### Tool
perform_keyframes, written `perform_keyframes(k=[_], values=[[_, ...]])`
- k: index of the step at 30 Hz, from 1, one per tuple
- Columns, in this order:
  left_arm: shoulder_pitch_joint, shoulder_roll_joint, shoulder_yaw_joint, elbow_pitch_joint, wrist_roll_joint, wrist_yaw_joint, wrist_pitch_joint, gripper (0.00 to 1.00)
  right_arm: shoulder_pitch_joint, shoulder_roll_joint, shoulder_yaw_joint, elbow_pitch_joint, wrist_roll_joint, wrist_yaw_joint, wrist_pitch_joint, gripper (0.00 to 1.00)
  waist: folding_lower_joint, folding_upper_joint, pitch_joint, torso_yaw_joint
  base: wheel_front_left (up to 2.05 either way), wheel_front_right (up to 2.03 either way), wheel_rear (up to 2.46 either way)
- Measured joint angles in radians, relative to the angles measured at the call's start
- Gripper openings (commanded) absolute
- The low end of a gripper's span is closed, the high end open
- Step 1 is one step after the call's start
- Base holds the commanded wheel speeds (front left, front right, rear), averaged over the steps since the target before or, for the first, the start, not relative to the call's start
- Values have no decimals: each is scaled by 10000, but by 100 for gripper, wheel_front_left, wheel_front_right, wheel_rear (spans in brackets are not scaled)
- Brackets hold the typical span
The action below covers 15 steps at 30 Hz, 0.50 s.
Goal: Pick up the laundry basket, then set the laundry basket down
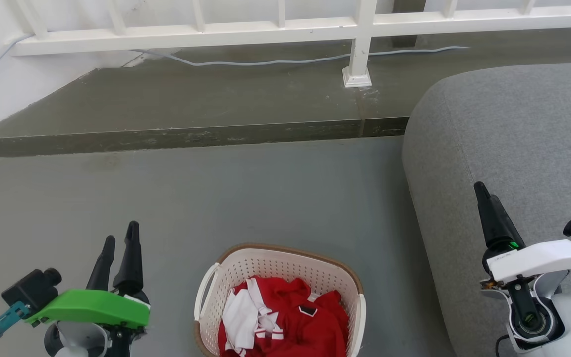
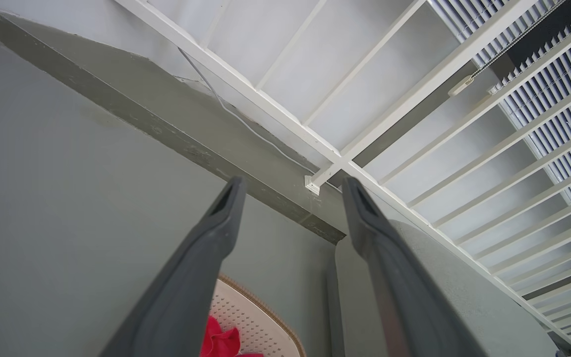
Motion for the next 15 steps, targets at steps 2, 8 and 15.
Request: perform_keyframes(k=[2,8,15], values=[[-3,-2,-50,-48,362,4,-33,100,-5,0,35,-4,-245,0,-75,100,0,0,2,-11,0,0,0],[-6,-12,-217,-232,1103,46,-236,100,-10,17,182,-12,-918,0,-259,100,0,0,-3,-26,0,0,0],[-7,-15,-328,-407,1868,102,-483,100,-21,29,334,-19,-1822,2,-508,100,0,0,-13,-39,0,0,0]])
